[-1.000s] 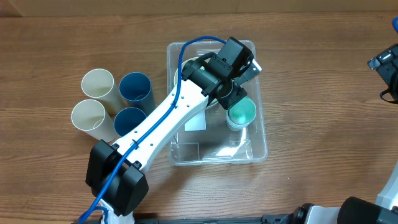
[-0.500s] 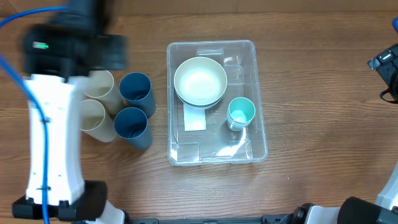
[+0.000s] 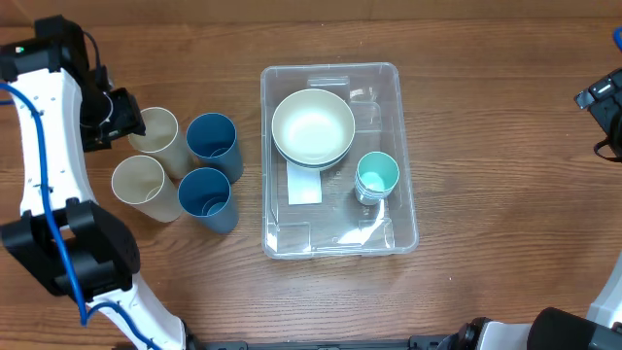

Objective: Pack container
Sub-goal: 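Reach the left gripper to a tall cream cup and grasp it, then lower the tall cream cup upright into the bin's front middle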

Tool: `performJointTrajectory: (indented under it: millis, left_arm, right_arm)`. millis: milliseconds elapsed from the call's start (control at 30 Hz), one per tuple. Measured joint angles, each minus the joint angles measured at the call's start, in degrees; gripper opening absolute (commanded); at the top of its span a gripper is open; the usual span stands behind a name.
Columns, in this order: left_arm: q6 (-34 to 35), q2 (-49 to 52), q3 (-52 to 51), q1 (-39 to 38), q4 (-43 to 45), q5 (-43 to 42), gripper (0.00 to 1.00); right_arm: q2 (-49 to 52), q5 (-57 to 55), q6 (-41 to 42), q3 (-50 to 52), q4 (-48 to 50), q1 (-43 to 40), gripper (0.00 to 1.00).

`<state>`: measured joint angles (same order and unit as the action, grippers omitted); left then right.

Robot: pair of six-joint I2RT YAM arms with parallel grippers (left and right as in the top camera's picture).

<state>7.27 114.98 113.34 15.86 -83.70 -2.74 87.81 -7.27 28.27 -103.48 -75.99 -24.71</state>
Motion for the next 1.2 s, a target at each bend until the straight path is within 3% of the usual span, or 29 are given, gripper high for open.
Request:
performJointTrajectory:
  millis: [33, 67, 100, 133, 267, 467, 667, 767, 933, 1067, 1200]
  left_arm:
    - [-0.2, 0.5, -0.4, 0.0, 0.5, -0.1, 0.45]
    - [-0.4, 0.6, -0.5, 0.0, 0.8, -0.1, 0.21]
    - [-0.5, 1.7, -1.4, 0.0, 1.6, -0.3, 0.09]
    - [-0.7, 2.6, -1.6, 0.0, 2.0, -0.3, 0.05]
    - [-0.5, 5.5, -2.0, 0.1, 3.9, 0.0, 0.04]
    - [5.7, 4.8, -1.7, 1.4, 6.1, 3.9, 0.04]
    - [8.6, -6.1, 13.7, 0.9, 4.0, 4.5, 0.04]
    - [6.4, -15.3, 20.7, -5.2, 3.9, 2.3, 0.04]
    - [1.7, -28.3, 25.4, -27.8, -1.6, -1.5, 0.04]
    - [0.5, -24.3, 23.4, -40.0, -11.1, -0.1, 0.04]
    - [-1.0, -15.7, 18.9, -45.4, -11.4, 0.8, 0.04]
  right_arm:
    - [0.0, 0.0, 0.0, 0.0, 0.0, 0.0, 1.0]
    - [0.0, 0.0, 0.0, 0.0, 0.0, 0.0, 1.0]
    - [0.0, 0.0, 0.0, 0.0, -0.1, 0.0, 1.0]
    - [0.0, 0.0, 0.0, 0.0, 0.0, 0.0, 1.0]
    - [0.0, 0.0, 0.0, 0.0, 0.0, 0.0, 1.0]
    - [0.0, 0.0, 0.0, 0.0, 0.0, 0.0, 1.0]
    - [0.0, 0.0, 0.0, 0.0, 0.0, 0.0, 1.0]
    - [0.0, 0.0, 0.0, 0.0, 0.0, 0.0, 1.0]
    - [0.0, 0.0, 0.0, 0.0, -0.1, 0.0, 1.0]
    - [0.0, 0.0, 0.0, 0.0, 0.0, 0.0, 1.0]
    - [0.0, 0.0, 0.0, 0.0, 0.0, 0.0, 1.0]
